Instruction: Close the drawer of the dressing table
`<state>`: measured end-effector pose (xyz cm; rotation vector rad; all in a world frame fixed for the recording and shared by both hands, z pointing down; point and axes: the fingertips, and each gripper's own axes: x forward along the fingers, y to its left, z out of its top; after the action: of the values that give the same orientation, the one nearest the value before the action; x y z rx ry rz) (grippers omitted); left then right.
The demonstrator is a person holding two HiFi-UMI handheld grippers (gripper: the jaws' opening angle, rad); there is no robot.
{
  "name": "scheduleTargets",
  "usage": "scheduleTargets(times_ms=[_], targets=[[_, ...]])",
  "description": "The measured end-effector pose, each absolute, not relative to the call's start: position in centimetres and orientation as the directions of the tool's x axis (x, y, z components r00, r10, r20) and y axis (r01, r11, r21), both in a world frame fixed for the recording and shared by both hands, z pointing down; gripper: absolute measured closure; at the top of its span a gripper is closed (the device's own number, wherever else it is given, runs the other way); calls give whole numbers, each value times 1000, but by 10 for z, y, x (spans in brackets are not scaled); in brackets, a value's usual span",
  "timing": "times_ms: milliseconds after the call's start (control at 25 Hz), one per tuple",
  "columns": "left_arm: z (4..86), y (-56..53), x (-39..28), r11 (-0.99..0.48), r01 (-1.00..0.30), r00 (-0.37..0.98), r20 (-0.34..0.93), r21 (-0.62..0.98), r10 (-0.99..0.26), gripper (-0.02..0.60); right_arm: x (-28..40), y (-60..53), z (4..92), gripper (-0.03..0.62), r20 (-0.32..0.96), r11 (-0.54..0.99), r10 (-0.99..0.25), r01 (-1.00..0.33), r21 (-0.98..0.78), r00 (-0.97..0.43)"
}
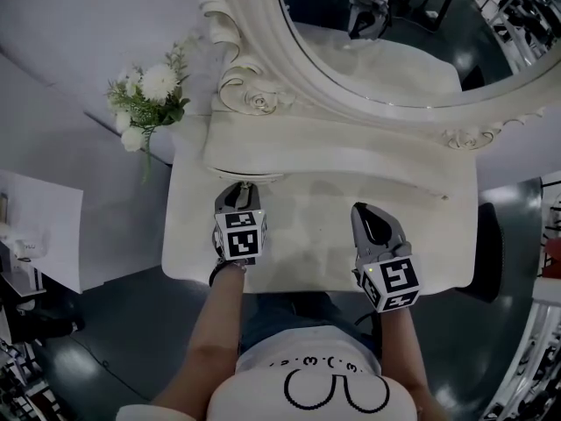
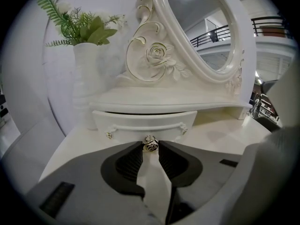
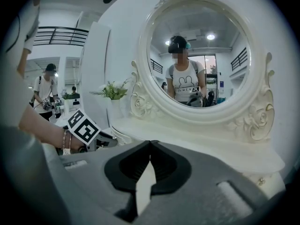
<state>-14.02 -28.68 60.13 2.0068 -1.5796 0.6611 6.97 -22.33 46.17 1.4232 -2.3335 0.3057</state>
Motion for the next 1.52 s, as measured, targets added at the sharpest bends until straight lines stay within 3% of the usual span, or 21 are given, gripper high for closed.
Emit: scheduleTargets(times_ms=[720, 1000, 1080, 1240, 1520], targets=[[605, -313, -140, -198, -978, 189, 643, 58, -742, 477, 74, -223, 464, 594, 444, 452, -803, -892, 16, -398], [600, -312, -136, -218, -967, 249, 644, 128, -724, 470, 65, -222, 463, 594, 439, 464, -798, -886, 12, -412], [599, -309, -137, -227, -965, 255, 647, 128, -719, 443, 61, -220, 463, 594, 437, 470, -796, -883, 12, -418], [593, -300, -138, -240, -961, 272, 641, 140, -718, 303, 56, -218, 461, 594, 434, 476, -795, -880, 15, -423], [552, -279, -157, -263, -952, 305, 544, 157, -781, 288, 49, -216, 452, 594, 413, 462, -811, -887, 16, -415]])
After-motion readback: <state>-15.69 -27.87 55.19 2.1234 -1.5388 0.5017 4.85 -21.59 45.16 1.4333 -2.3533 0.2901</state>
